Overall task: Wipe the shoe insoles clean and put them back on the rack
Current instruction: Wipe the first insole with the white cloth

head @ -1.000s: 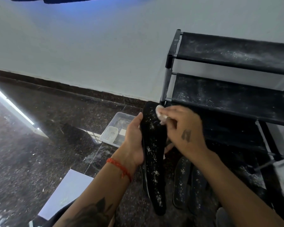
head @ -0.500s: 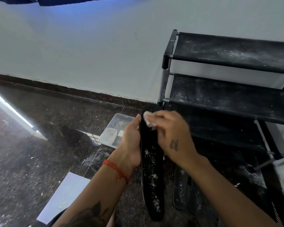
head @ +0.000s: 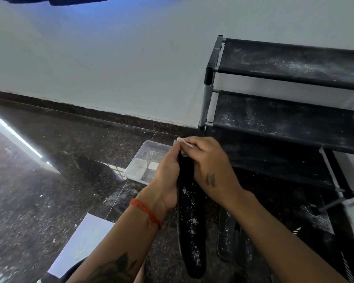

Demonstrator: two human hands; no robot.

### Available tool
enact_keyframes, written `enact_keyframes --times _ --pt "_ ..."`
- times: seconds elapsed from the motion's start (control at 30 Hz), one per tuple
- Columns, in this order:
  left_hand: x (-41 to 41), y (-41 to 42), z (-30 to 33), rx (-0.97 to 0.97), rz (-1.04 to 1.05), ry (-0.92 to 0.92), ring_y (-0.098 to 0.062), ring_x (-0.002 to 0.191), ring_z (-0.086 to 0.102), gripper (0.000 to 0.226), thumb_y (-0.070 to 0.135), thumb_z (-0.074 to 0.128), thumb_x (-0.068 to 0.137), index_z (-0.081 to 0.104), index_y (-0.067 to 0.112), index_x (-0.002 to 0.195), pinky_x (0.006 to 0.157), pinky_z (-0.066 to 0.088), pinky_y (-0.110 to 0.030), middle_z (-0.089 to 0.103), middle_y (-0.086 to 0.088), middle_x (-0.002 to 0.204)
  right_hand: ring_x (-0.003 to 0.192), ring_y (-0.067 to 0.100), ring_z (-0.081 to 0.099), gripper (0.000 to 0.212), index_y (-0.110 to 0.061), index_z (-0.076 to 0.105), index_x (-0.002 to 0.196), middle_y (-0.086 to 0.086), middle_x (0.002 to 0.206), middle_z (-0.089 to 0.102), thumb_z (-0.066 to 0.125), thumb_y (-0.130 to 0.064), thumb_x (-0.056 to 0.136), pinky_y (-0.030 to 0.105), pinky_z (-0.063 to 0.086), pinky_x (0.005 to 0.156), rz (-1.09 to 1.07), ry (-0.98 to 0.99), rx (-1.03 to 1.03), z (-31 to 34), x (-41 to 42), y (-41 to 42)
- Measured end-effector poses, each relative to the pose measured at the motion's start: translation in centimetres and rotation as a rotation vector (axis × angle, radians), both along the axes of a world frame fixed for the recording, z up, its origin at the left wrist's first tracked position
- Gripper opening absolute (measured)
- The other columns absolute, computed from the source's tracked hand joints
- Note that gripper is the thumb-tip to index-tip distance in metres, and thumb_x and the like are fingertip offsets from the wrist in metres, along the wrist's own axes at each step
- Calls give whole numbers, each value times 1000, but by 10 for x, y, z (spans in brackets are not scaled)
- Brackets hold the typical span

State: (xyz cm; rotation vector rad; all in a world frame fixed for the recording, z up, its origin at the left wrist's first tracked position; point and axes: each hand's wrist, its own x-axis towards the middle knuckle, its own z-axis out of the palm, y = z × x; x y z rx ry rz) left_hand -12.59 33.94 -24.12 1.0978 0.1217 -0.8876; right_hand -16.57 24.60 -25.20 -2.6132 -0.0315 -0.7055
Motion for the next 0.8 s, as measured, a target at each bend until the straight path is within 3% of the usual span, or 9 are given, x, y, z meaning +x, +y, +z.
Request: enact_keyframes --times 0.1,0.17,0.27,0.4,0.5,0.63,0.67,0.73,0.8 --pt "1 1 -2 0 -38 34 -22 62 68 60 52 31 98 72 12 80 60 55 -31 70 -11 71 106 15 46 32 -10 61 120 4 115 62 43 -13 94 21 35 91 -47 40 10 -4 4 -16" --pt "4 3 -3 1 -90 87 -27 72 67 64 59 30 96 67 8 100 70 53 -39 70 -15 86 110 15 46 33 -11 60 122 4 118 60 50 -1 92 12 31 90 -154 71 49 -7 7 -31" --pt "6 3 -5 1 -121 100 -29 76 66 67 60 28 96 65 4 105 76 50 -42 69 -18 90 106 19 53 36 -8 61 121 8 115 61 51 5 89 -2 28 86 -265 12 149 -5 9 -38" --pt "6 3 -6 -4 -84 35 -25 78 69 57 55 33 97 69 12 100 69 55 -36 72 -11 85 107 17 52 34 -8 61 120 7 116 63 43 -11 92 20 38 95 -54 -74 76 -2 7 -6" --pt "4 2 -6 16 -109 25 -23 76 69 58 60 35 94 68 14 107 62 55 -33 71 -10 86 112 21 48 39 -10 56 128 6 126 58 49 -6 90 16 30 97 -19 4 -11 -9 10 -9" --pt "3 3 -5 -11 -205 84 -24 61 66 68 65 28 93 62 7 109 55 54 -32 67 -15 85 113 22 48 39 -12 56 127 5 125 58 48 1 91 -1 25 82 -255 77 81 -6 13 -39" --pt "5 3 -6 -12 -209 88 -25 61 66 72 66 27 92 61 5 114 55 54 -32 67 -17 88 112 22 51 39 -10 57 125 6 123 60 50 3 89 1 27 87 -301 66 121 -4 13 -44" --pt "9 5 -7 -17 -196 95 -27 64 66 76 68 26 90 59 5 120 57 55 -33 67 -18 91 106 20 57 33 -9 63 116 5 114 65 56 2 86 20 39 96 -334 -23 182 2 13 -41" --pt "10 5 -7 -29 -165 87 -27 70 67 75 70 27 89 63 9 113 63 55 -37 69 -17 92 99 16 60 27 -14 68 109 -1 107 69 59 -6 85 23 41 93 -229 -103 185 5 12 -24"
